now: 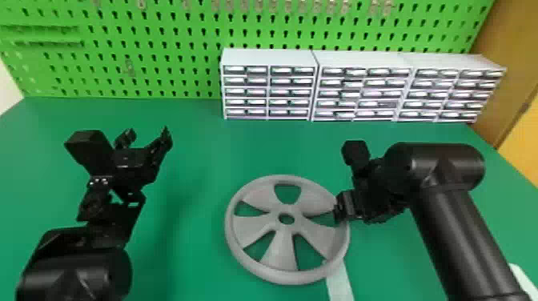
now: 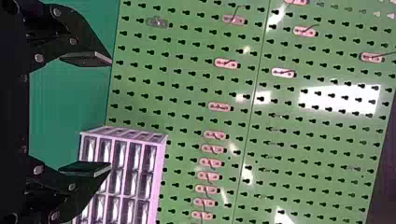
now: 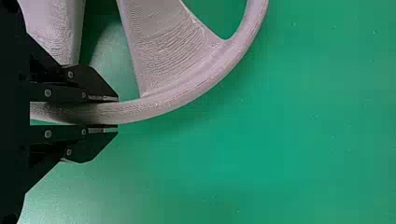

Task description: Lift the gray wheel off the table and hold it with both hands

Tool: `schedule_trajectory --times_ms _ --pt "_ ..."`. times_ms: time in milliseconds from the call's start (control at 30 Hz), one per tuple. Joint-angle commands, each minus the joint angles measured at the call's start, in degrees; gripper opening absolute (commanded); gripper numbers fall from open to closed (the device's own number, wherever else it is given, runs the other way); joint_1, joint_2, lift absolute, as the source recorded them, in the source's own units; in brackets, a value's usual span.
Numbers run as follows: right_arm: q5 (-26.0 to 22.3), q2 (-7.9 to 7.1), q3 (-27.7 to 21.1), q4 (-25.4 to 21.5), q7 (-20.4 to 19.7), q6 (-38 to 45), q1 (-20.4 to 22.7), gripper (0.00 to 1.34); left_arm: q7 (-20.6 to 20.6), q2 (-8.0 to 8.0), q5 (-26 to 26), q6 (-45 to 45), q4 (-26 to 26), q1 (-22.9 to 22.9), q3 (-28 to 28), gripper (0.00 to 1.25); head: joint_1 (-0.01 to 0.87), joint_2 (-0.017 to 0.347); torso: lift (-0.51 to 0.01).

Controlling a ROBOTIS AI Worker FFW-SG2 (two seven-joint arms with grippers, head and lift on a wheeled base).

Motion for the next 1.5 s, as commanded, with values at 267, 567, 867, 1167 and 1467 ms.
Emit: schedule_trajectory --times_ms 267,567,867,1167,1467 --pt "0.2 0.35 -1.2 -2.7 0.0 -4.4 1.8 0.16 0.0 0.0 0.0 0.0 0.0 0.0 0.2 0.79 0.711 0.015 -0.098" --pt "0.5 1.14 -3.1 -6.3 0.0 -9.9 3.8 0.16 0.0 0.0 0.0 -0.1 -0.1 0.0 0.3 0.79 0.711 0.015 -0.098" --pt "0.5 1.84 -3.5 -8.6 0.0 -20.0 5.8 0.16 0.0 0.0 0.0 -0.1 -0.2 0.0 0.4 0.79 0.711 0.015 -0.098" --pt "0.2 1.58 -1.6 -9.5 0.3 -32.8 8.1 0.16 0.0 0.0 0.0 0.0 -0.2 0.1 0.4 0.79 0.711 0.015 -0.098" --pt "1.0 1.84 -0.6 -10.3 0.3 -42.6 10.2 0.16 0.0 0.0 0.0 0.0 -0.2 0.2 0.4 0.79 0.711 0.015 -0.098"
